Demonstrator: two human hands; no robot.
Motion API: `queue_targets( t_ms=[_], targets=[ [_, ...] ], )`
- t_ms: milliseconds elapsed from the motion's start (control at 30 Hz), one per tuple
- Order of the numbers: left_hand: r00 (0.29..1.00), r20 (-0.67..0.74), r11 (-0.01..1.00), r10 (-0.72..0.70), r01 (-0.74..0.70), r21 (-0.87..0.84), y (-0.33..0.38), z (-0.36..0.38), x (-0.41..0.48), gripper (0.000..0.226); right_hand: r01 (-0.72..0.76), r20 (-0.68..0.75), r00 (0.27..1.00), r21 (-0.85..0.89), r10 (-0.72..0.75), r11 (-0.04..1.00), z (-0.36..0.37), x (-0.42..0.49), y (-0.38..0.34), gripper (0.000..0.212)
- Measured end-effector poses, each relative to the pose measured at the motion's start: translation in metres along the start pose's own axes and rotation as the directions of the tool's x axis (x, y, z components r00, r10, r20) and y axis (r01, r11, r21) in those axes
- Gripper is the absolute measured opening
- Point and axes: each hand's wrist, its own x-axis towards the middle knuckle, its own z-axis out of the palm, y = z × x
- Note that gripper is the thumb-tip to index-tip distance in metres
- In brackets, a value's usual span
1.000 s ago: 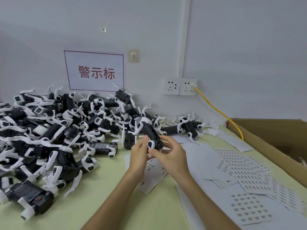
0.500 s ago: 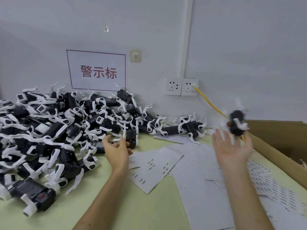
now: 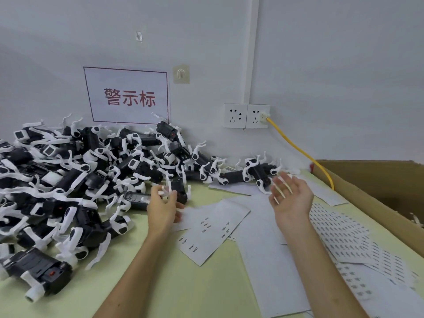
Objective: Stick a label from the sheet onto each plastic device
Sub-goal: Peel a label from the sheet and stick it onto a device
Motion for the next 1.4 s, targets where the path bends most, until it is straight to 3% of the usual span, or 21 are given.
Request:
queue_targets(
  t_ms=[33,167,300,400,500,633,733,833,900,1033,1100,1233,1400],
  targets=[
    [0.997,-0.072,0.999,0.040,-0.038,0.026,-0.001,0.001,0.000,0.008,-0.004,0.004,1.000,-0.018,0.004,1.000,0.001,0.000,0.001,0.029],
    [0.939,-0.323,0.992,0.116,-0.125,-0.006,0.001,-0.003,0.002,0.017,-0.040,0.020,0.999,-0.042,0.041,0.998,0.003,-0.002,0.007,0.026],
    [0.865,-0.388,0.940,0.319,-0.340,0.016,0.012,-0.001,-0.006,0.014,-0.050,0.068,0.996,-0.092,0.057,0.994,0.008,-0.005,0.013,0.022],
    [0.813,-0.213,0.840,0.542,-0.535,0.091,0.022,0.009,-0.024,0.014,-0.018,0.188,0.980,-0.270,0.071,0.963,0.015,-0.011,0.022,0.020],
    [0.765,0.019,0.763,0.644,-0.643,0.066,0.028,0.026,-0.046,0.015,0.004,0.329,0.927,-0.484,0.178,0.875,0.023,-0.019,0.034,0.029],
    [0.692,0.245,0.711,0.679,-0.703,0.015,0.029,0.044,-0.070,0.015,-0.101,0.484,0.802,-0.469,0.351,0.878,0.028,-0.029,0.047,0.044],
    [0.647,0.322,0.703,0.691,-0.705,-0.091,0.027,0.047,-0.078,0.023,-0.158,0.491,0.793,-0.406,0.361,0.900,0.031,-0.033,0.048,0.045],
    [0.625,0.337,0.684,0.704,-0.725,-0.084,0.024,0.046,-0.079,0.027,-0.133,0.465,0.816,-0.427,0.343,0.894,0.030,-0.034,0.047,0.044],
    [0.627,0.306,0.674,0.716,-0.735,-0.069,0.026,0.046,-0.079,0.020,-0.132,0.421,0.847,-0.425,0.324,0.896,0.027,-0.030,0.048,0.047],
    [0.667,0.172,0.672,0.725,-0.740,0.040,0.031,0.043,-0.071,0.019,-0.037,0.385,0.895,-0.435,0.223,0.900,0.026,-0.025,0.048,0.021],
    [0.734,0.147,0.729,0.663,-0.678,0.100,0.032,0.040,-0.065,0.017,0.023,0.369,0.914,-0.461,0.168,0.887,0.026,-0.024,0.049,0.020],
    [0.875,0.200,0.888,0.441,-0.458,0.041,0.034,0.040,-0.061,0.020,0.147,0.358,0.933,-0.485,0.042,0.862,0.025,-0.023,0.054,0.030],
    [0.835,0.467,0.955,0.291,-0.283,-0.089,0.036,0.043,-0.063,0.037,0.344,0.466,0.882,-0.526,-0.075,0.778,0.025,-0.027,0.062,0.027]
  ],
)
